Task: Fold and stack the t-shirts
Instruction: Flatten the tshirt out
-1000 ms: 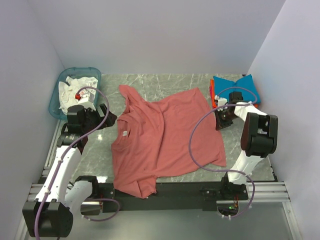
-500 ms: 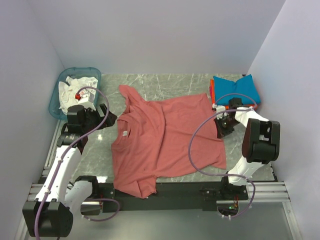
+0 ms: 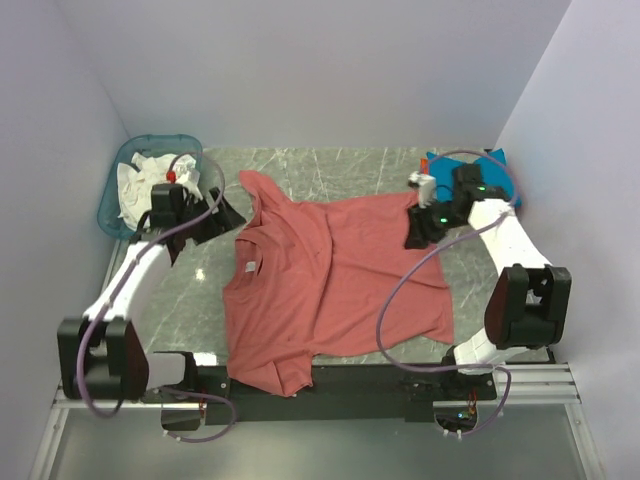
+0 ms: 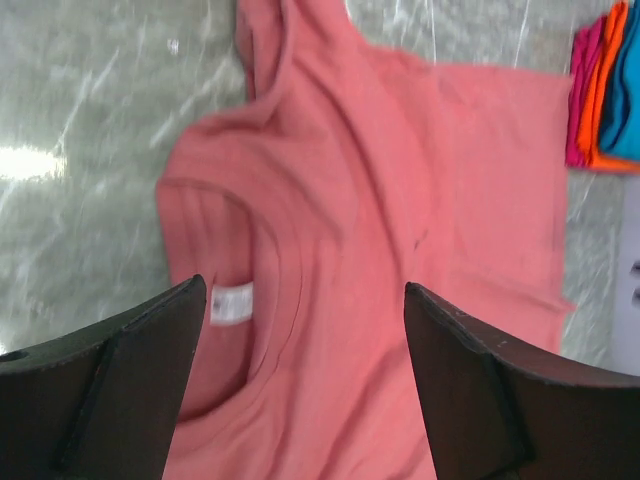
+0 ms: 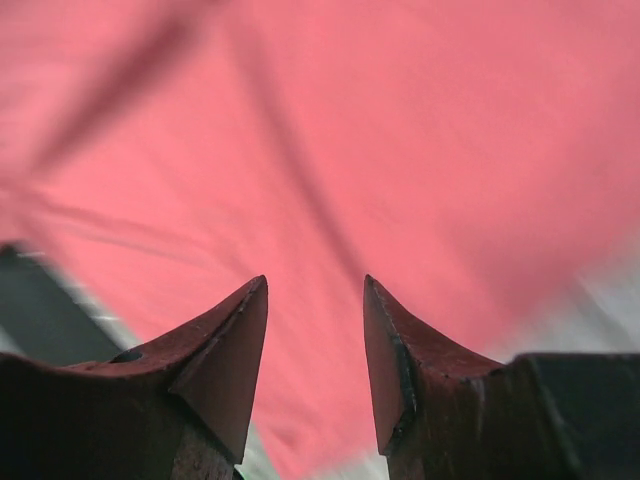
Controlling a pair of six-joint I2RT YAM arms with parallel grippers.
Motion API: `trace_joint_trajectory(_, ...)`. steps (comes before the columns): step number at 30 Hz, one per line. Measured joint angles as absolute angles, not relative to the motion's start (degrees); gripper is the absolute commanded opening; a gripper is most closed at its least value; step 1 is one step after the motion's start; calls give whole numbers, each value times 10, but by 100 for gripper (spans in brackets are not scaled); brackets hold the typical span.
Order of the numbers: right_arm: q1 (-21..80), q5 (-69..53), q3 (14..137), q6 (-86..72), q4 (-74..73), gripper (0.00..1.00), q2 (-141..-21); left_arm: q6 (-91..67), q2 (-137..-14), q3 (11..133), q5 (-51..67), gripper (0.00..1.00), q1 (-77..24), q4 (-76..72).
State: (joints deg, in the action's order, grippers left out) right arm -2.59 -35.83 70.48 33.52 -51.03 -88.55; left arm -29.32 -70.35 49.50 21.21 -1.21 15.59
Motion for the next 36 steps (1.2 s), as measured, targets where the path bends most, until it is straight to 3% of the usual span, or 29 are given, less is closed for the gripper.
trace_joint_trajectory(7,135,-461,708,300,-495,51,-887,-328,-930,689,206,73,-10,146)
trace_joint_trajectory(18,123,-446,657,272,-454,51,-828,-367,-1218,930,141,57,-8,156)
trace_joint_trajectory(29,123,-425,652,269,-433,51,-813,-360,-1357,1114,59,50,-19,203)
trace_joint_trajectory(36,120,-424,652,269,-432,51,-813,-350,-1395,1155,48,41,-20,218)
